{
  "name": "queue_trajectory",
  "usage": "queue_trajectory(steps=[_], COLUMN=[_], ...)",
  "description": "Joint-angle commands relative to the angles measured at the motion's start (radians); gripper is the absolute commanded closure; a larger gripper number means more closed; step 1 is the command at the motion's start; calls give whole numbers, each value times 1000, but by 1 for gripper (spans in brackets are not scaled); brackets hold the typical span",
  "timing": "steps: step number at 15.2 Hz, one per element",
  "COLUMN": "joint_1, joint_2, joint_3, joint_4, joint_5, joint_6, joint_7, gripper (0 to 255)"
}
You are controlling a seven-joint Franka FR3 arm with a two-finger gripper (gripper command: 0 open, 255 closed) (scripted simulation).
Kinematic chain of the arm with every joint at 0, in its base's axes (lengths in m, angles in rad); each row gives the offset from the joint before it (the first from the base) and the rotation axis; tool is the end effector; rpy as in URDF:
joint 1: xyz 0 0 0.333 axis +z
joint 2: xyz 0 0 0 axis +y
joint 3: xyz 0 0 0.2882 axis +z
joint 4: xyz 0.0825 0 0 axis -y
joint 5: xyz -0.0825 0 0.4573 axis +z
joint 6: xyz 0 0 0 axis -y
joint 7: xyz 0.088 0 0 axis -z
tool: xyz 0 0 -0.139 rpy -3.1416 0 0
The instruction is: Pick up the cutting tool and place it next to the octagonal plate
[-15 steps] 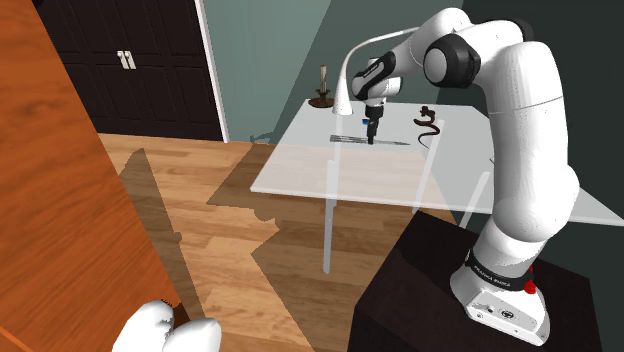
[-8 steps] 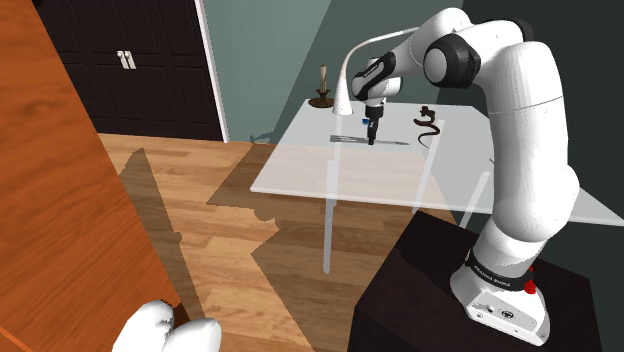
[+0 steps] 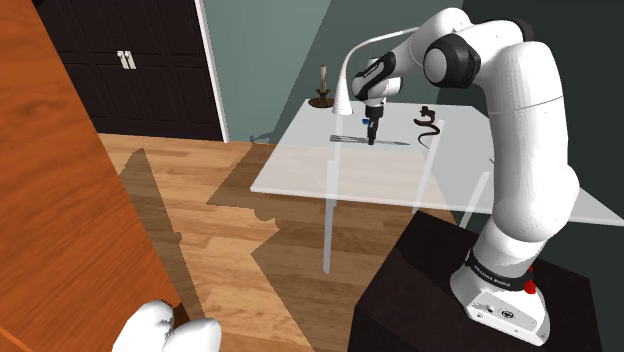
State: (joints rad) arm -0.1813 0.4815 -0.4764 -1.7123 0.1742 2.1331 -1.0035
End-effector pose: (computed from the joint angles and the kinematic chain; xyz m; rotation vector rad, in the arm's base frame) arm 0.5785 -0.4139 0.2399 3.0625 0.4604 -0.0791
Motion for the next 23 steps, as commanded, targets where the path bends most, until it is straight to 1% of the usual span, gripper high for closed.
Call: queue_trajectory(steps=[1,17,18,23], joint_1=[1,12,12,39], joint_2=[-6,-84,-84,-273], joint_3=[-2,-25,-25,-66], joint_4=[5,115,116,-136], joint_5=[-3,-45,-45,-130], joint_6=[-10,-191,-192,-109], joint_7=[2,20,20,10], gripper=[255,255,255,255])
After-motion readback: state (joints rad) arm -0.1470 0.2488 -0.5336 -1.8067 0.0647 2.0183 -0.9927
